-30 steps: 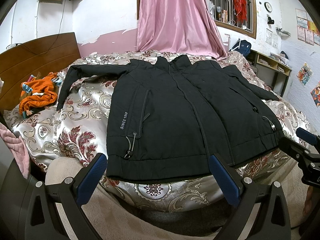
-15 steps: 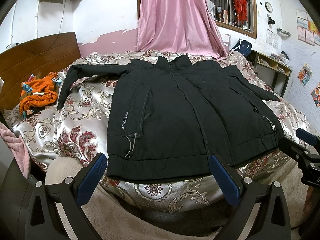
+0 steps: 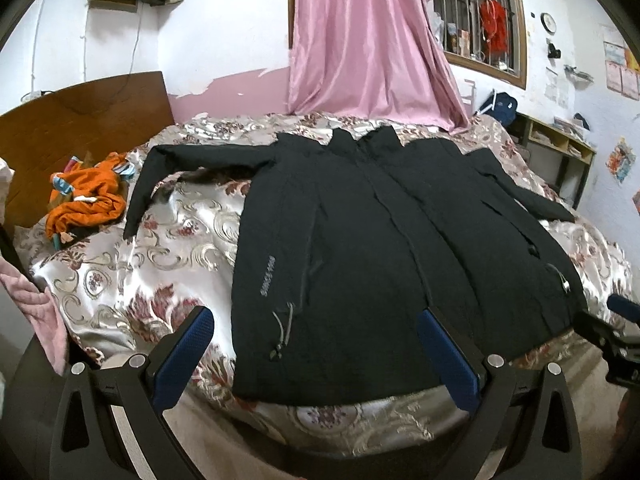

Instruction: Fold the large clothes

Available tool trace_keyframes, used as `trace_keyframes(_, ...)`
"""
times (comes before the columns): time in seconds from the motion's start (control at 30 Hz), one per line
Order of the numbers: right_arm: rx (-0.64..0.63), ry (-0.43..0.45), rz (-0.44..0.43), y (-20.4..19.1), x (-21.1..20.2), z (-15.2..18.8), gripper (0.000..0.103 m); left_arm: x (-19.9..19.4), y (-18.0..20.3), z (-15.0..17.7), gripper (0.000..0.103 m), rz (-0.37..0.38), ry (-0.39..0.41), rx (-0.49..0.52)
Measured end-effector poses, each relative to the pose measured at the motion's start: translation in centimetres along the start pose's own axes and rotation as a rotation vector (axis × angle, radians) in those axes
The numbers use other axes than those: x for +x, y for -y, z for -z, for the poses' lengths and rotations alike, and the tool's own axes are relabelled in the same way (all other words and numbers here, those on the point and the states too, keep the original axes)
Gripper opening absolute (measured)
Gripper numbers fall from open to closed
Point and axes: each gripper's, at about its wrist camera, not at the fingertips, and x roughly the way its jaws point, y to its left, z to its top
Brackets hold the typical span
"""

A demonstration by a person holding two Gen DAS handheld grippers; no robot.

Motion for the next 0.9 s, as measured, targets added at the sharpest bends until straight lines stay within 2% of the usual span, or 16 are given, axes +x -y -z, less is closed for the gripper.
trace_keyframes(0.33, 0.000, -0.020, 0.067, 1.3, 2.0, -2.5, 0.102, 3.1, -0.2, -3.6, 0.103, -0.013, -0.031, 0.010)
trace_keyframes(0.6, 0.003, 0.015, 0.120, 3.2, 4.6, -6.1, 0.102, 7.6, 1.9, -6.6, 0.103, -0.021, -0.076, 0.034)
trace_keyframes(0.7, 0.018, 0.081, 0.124, 4.7, 5.5, -7.8, 0.102, 9.3, 3.1, -8.1, 0.103, 0.001, -0.089, 0.044)
trace_keyframes(0.77, 0.048, 0.163, 0.131, 6.2, 5.7, -8.8, 0.102, 10.4, 4.0, -9.0, 0.103, 0.046, -0.106, 0.040)
trace_keyframes(0.83, 0.087, 0.243, 0.166, 8.1, 6.1, -10.2, 0.102, 11.7, 5.2, -10.2, 0.103, 0.102, -0.123, 0.050)
trace_keyframes(0.9, 0.124, 0.312, 0.215, 10.5, 6.6, -11.8, 0.102, 13.1, 6.8, -11.5, 0.103, 0.121, -0.129, 0.078)
